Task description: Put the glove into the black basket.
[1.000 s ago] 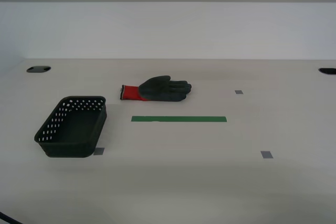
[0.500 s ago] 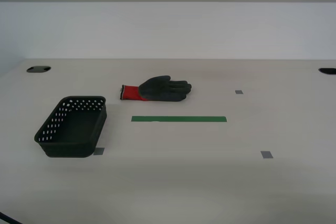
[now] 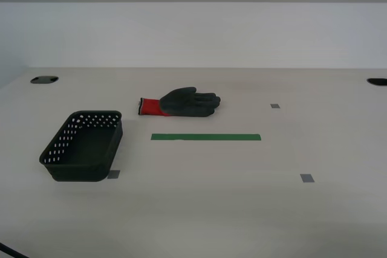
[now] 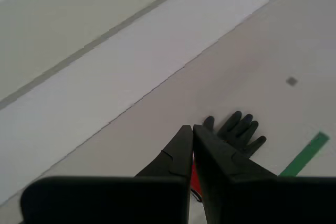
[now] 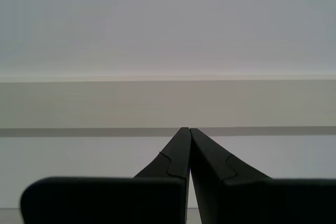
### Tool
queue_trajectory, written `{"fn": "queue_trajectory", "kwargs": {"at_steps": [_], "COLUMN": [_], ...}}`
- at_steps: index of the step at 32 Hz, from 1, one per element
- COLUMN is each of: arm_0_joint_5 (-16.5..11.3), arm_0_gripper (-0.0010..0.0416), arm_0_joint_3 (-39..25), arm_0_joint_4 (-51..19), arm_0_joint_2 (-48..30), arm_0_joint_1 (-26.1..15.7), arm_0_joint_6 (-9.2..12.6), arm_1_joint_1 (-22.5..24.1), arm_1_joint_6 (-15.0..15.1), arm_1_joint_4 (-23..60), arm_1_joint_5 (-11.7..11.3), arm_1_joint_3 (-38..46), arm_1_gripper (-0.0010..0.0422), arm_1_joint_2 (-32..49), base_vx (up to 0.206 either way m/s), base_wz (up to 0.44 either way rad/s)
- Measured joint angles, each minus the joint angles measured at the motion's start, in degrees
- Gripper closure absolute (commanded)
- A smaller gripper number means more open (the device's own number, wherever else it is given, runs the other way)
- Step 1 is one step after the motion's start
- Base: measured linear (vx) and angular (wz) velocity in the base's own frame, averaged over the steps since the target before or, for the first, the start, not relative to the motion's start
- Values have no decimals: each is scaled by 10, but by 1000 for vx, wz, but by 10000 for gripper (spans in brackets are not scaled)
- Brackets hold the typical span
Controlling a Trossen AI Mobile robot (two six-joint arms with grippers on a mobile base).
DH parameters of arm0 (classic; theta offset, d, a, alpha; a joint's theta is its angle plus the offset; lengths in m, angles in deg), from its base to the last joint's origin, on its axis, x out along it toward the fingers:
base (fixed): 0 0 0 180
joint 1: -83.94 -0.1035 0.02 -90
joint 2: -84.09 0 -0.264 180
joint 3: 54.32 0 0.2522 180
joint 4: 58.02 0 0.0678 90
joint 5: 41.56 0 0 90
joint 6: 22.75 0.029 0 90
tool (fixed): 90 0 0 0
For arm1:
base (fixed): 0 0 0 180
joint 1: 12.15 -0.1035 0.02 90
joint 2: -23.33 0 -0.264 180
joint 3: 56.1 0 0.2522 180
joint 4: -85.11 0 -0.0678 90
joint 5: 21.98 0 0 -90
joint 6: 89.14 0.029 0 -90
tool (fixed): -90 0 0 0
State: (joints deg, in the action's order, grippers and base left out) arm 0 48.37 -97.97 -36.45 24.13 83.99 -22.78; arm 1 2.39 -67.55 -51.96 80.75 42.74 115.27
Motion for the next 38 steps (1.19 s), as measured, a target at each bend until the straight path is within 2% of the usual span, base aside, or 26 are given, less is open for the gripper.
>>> {"fn": "queue_trajectory", "kwargs": {"at_steps": [2, 5, 9, 12, 14, 16, 19, 24, 26, 30, 34, 38], "arm_0_joint_5": [0, 0, 0, 0, 0, 0, 0, 0, 0, 0, 0, 0], "arm_0_gripper": [405, 405, 405, 405, 405, 405, 405, 405, 405, 405, 405, 405], "arm_0_joint_3": [0, 0, 0, 0, 0, 0, 0, 0, 0, 0, 0, 0], "arm_0_joint_4": [0, 0, 0, 0, -1, -1, -1, -3, -4, -6, -17, -17], "arm_0_joint_2": [0, 0, 0, 0, 0, 0, 0, 0, 0, 0, 0, 0], "arm_0_joint_1": [0, 0, 0, 0, 0, 0, 0, 0, 0, 0, -1, 0], "arm_0_joint_6": [0, 0, 0, 0, 0, 0, 0, 0, 0, 0, 0, 0], "arm_1_joint_1": [29, 57, 76, 79, 79, 79, 80, 80, 80, 80, 81, 81], "arm_1_joint_6": [46, 61, 59, 27, 10, 7, -8, -21, -23, -27, -55, -67], "arm_1_joint_4": [3, 16, 57, 116, 137, 145, 185, 244, 260, 250, 255, 256], "arm_1_joint_5": [-4, -5, -5, -5, -17, -22, -25, -42, -51, -50, -50, -53], "arm_1_joint_3": [32, 62, 115, 181, 232, 258, 362, 478, 498, 491, 490, 489], "arm_1_gripper": [412, 412, 412, 412, 412, 412, 412, 412, 412, 412, 412, 412], "arm_1_joint_2": [44, 98, 175, 253, 306, 335, 432, 535, 564, 596, 636, 662], "base_vx": [0, 0, 0, 0, 0, 0, 0, 0, 0, 0, 0, 0], "base_wz": [0, 0, 0, 0, 0, 0, 0, 0, 0, 0, 0, 0]}}
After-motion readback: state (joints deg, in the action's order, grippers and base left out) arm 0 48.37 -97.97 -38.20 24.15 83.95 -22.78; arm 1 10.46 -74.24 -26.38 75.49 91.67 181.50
